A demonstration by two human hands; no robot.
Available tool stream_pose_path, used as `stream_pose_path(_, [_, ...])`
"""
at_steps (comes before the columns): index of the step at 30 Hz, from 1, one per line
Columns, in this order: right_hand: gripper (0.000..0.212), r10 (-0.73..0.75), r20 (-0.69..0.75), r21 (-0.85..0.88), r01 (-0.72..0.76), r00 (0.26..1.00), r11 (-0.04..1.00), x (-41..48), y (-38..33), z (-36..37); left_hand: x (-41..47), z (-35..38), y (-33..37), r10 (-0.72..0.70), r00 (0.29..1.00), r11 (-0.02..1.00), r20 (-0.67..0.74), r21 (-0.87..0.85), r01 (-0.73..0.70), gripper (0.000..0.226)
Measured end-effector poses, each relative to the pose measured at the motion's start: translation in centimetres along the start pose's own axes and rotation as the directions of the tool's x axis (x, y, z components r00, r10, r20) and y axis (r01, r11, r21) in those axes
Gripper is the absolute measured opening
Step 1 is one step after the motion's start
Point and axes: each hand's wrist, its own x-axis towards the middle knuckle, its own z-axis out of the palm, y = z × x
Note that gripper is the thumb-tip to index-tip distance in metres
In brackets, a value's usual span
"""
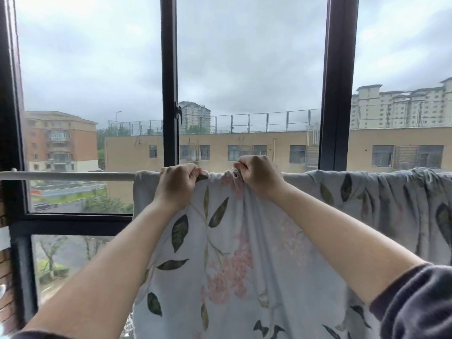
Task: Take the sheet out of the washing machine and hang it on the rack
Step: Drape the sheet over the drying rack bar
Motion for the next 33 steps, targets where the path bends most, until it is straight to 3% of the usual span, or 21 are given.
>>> stream_pose_path(2, [0.029,0.002,0.082,0.019,-0.004,0.997,1.0,-0.4,0.6,-0.1,0.0,-0.3,-0.3,0.005,1.0,1.0,0.007,0.01,-0.006,0.031])
stream_pose_path(5, [0.036,-0.009,0.096,0.034,0.006,0.995,0.999,-1.1,1.6,-1.9,-0.1,-0.3,-0.4,0.014,1.0,0.999,0.007,0.038,-0.014,0.033])
stream_pose_path(9, [0.044,0.035,0.105,-0.124,-0.022,0.994,0.992,-2.2,4.6,-5.1,-0.5,0.4,-0.1,0.036,0.999,0.982,0.029,0.183,-0.041,0.034])
stream_pose_path(13, [0.04,0.133,0.252,-0.211,-0.079,0.959,0.974,-4.1,8.2,-6.9,-0.8,0.9,-0.1,0.058,0.998,0.961,0.019,0.269,-0.061,0.034])
stream_pose_path(16, [0.029,0.129,0.132,-0.1,-0.116,0.983,0.988,-4.6,9.5,-6.3,-0.9,1.5,0.1,0.079,0.997,0.956,-0.012,0.283,-0.073,0.035])
stream_pose_path(19, [0.027,0.154,-0.023,-0.117,-0.156,0.988,0.981,-4.2,9.4,-5.4,-0.9,1.8,0.1,0.085,0.996,0.954,-0.028,0.292,-0.074,0.045])
stream_pose_path(22, [0.028,0.111,-0.076,-0.113,-0.119,0.991,0.986,-3.5,7.7,-4.6,-0.9,1.6,-0.3,0.084,0.996,0.955,-0.034,0.29,-0.07,0.046])
stream_pose_path(27, [0.029,-0.049,-0.096,-0.015,0.048,0.994,0.999,-0.9,1.7,-2.1,-0.8,2.0,0.3,0.065,0.998,0.954,-0.025,0.293,-0.054,0.042])
stream_pose_path(30, [0.029,-0.053,-0.028,0.074,0.055,0.998,0.996,0.1,0.6,-0.1,-0.9,1.9,0.1,0.05,0.999,0.954,-0.013,0.298,-0.044,0.043])
stream_pose_path(33, [0.035,-0.053,0.055,0.041,0.051,0.997,0.998,0.2,1.6,0.4,-0.9,1.3,-0.4,0.057,0.998,0.952,-0.018,0.302,-0.049,0.045])
